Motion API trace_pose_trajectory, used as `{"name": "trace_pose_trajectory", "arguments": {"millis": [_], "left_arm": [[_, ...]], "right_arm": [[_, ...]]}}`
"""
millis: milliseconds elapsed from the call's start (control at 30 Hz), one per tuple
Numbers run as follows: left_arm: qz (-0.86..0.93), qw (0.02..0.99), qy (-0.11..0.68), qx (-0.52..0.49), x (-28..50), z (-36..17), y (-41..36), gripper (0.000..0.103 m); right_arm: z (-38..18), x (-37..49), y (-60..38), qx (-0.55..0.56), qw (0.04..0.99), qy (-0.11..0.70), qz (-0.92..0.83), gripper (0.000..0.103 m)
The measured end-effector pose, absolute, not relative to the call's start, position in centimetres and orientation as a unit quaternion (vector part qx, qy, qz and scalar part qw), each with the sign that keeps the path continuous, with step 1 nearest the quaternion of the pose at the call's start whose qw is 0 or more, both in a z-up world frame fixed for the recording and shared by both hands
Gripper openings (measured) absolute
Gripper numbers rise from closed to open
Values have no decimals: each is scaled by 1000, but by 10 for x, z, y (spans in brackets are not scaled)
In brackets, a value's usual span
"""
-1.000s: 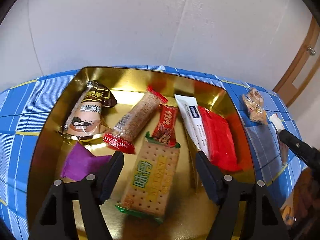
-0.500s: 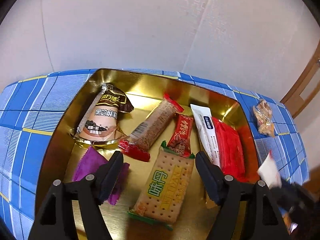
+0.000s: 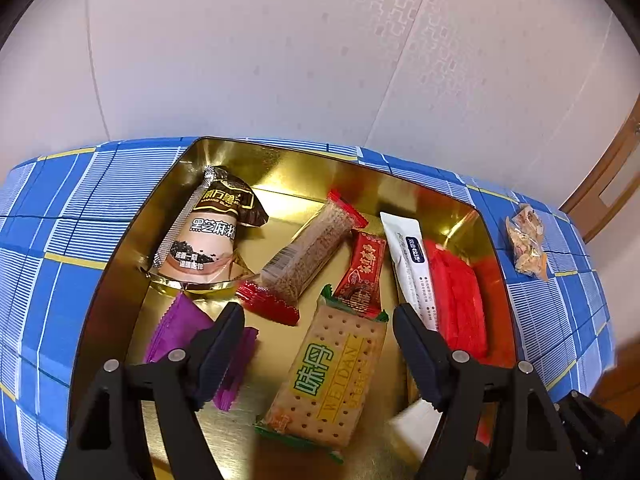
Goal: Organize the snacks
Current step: 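Carry the white Rose Kiss packet into the tray and open the right gripper, then reach the left gripper to the orange-topped snack bag and close on it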
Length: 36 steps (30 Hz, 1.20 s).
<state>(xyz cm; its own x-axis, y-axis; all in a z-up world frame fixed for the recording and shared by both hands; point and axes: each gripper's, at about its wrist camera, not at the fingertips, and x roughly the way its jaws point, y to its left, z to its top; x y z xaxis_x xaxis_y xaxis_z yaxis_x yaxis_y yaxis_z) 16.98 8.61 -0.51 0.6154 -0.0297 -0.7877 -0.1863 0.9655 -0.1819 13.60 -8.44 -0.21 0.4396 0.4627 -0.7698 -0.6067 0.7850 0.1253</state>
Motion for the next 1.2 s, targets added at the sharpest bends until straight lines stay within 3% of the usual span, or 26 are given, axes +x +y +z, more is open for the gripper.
{"name": "trace_pose_trajectory", "arguments": {"millis": [467, 833, 1200], "left_arm": [[17, 890, 438, -126, 171, -5, 69, 81], [-13, 894, 430, -128, 172, -3, 51, 85], [-77, 899, 409, -138, 168, 4, 17, 92]], "right_arm": [[9, 168, -145, 56, 876, 413, 244, 42], [-9, 188, -186, 88, 878, 439, 168, 42], [-15, 252, -247, 69, 904, 416, 77, 42]]}}
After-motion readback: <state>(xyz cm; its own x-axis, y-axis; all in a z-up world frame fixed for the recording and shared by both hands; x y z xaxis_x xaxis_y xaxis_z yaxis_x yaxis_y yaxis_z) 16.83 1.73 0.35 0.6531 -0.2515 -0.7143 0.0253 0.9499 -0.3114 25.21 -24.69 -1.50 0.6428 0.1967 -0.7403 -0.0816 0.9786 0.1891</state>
